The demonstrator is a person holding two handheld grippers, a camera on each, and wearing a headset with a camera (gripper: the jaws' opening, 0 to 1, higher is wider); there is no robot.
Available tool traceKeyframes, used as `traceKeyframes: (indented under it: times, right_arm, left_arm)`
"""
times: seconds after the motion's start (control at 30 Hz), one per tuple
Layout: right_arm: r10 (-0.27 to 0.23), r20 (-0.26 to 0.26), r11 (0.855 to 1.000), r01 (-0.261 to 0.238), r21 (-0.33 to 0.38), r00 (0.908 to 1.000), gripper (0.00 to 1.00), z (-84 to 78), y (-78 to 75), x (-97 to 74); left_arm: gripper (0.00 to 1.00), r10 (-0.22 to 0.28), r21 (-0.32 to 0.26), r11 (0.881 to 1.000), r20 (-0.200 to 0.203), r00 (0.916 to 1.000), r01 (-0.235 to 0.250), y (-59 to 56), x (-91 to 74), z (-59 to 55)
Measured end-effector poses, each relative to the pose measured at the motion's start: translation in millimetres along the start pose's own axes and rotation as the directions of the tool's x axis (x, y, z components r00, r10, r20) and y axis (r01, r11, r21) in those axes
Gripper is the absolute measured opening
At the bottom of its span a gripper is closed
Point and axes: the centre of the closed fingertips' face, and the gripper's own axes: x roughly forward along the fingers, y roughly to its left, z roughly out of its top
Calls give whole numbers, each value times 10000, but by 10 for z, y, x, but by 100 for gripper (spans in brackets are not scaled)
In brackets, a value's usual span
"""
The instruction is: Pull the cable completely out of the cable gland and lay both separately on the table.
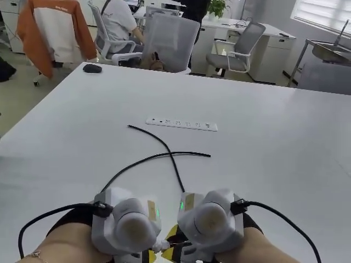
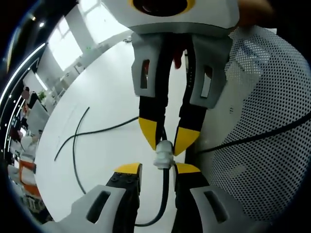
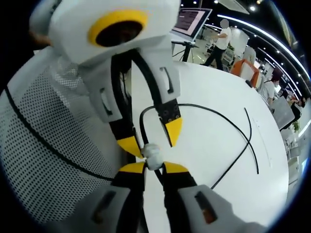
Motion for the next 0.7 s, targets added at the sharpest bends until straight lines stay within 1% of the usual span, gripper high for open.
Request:
traceKeyframes:
  times: [0.07, 0.17, 0.2, 0.23, 0.3, 0.37, 0.43, 0.53, 0.57, 0.6, 0.63, 0.67, 0.7]
  right_arm:
    - [28, 18, 10000, -28, -10, 10000, 11, 10, 5, 6]
    - [-43, 0, 9999, 43, -129, 10000, 11, 15, -1, 6]
    - [-56, 38, 9999, 56, -139, 10000, 11, 21, -3, 0]
    - [-26, 120, 9999, 28, -136, 9999, 11, 31, -4, -2]
    - [8, 123, 10000, -7, -87, 9999, 11, 31, 5, -2]
    - [3, 113, 10000, -2, -80, 9999, 11, 30, 9, 2]
    - [112, 60, 9999, -111, -112, 9999, 11, 23, 26, 10]
    - [155, -51, 9995, -157, -280, 9999, 11, 13, 56, 22]
    - [158, -47, 9994, -160, -306, 9999, 11, 18, 62, 21]
    - [213, -18, 9993, -213, -317, 9998, 11, 27, 72, 18]
    - [185, 99, 9995, -182, -274, 9998, 11, 47, 67, 19]
    - [187, 114, 9995, -184, -264, 9998, 11, 54, 65, 16]
    - [169, 149, 9994, -165, -302, 9997, 11, 62, 60, 16]
  left_arm:
    - [26, -11, 91, 10000, -56, 10000, 11, -4, 19, -5]
    - [19, -137, 272, 9995, -78, 9999, 139, -24, 34, -7]
    - [19, -217, 254, 9994, -99, 9997, 220, -43, 37, -10]
    - [18, -150, 210, 9997, -104, 9998, 152, -31, 36, -15]
    - [18, -244, 37, 9997, -72, 9997, 244, -37, 33, -24]
    - [18, -277, 94, 9996, -72, 9996, 277, -38, 37, -28]
    - [18, -386, 285, 9988, -188, 9991, 391, -70, 45, -44]
    - [19, -395, 498, 9979, -474, 9981, 418, -108, 68, -78]
    - [17, -402, 528, 9976, -648, 9971, 437, -108, 74, -110]
    - [14, -437, 350, 9983, -1036, 9937, 476, -109, 70, -191]
    - [10, -429, 376, 9982, -1034, 9937, 470, -98, 82, -196]
    - [12, -459, 330, 9983, -860, 9952, 489, -84, 93, -184]
    - [13, -418, 362, 9983, -829, 9957, 450, -68, 90, -184]
